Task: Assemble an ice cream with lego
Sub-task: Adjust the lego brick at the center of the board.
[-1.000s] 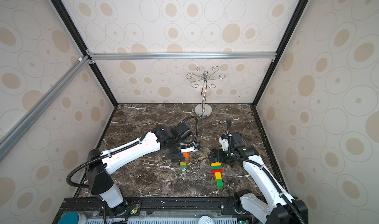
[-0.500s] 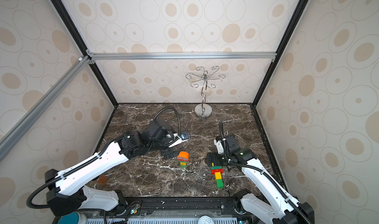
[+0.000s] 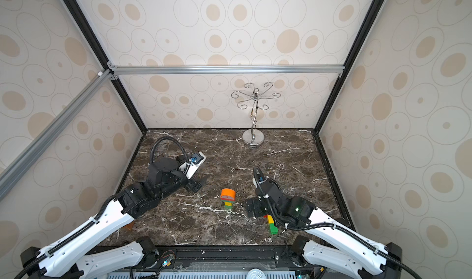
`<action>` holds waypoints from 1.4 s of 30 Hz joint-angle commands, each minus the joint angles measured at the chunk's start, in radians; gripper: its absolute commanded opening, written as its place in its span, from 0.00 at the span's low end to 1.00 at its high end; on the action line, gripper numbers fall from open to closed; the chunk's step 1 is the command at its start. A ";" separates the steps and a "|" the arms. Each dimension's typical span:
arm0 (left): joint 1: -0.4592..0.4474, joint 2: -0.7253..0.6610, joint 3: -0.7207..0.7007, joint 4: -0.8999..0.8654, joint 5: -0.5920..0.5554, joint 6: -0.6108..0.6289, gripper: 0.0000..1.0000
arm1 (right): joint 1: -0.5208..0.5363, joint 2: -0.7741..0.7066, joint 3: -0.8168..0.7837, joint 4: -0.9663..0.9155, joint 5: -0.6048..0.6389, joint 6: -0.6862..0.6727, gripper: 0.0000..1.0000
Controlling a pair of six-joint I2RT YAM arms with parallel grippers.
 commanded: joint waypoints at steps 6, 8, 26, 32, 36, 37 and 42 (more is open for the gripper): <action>0.086 -0.113 -0.159 0.199 -0.002 -0.169 0.96 | 0.296 0.110 -0.019 0.135 0.390 0.187 0.98; 0.108 -0.130 -0.189 0.210 -0.005 -0.182 0.96 | 0.345 0.142 -0.016 0.158 0.433 0.221 0.98; 0.183 -0.233 -0.282 0.235 -0.015 -0.239 1.00 | 0.444 0.452 0.013 0.404 0.581 0.349 0.98; 0.193 -0.234 -0.281 0.235 -0.015 -0.234 1.00 | 0.444 0.481 -0.024 0.501 0.636 0.325 0.98; 0.201 -0.238 -0.283 0.232 -0.012 -0.230 1.00 | 0.444 0.516 -0.025 0.551 0.662 0.317 0.98; 0.203 -0.236 -0.283 0.232 -0.012 -0.230 1.00 | 0.444 0.523 -0.015 0.528 0.673 0.333 0.98; 0.212 -0.234 -0.283 0.235 0.000 -0.230 1.00 | 0.443 0.550 0.011 0.481 0.724 0.371 0.98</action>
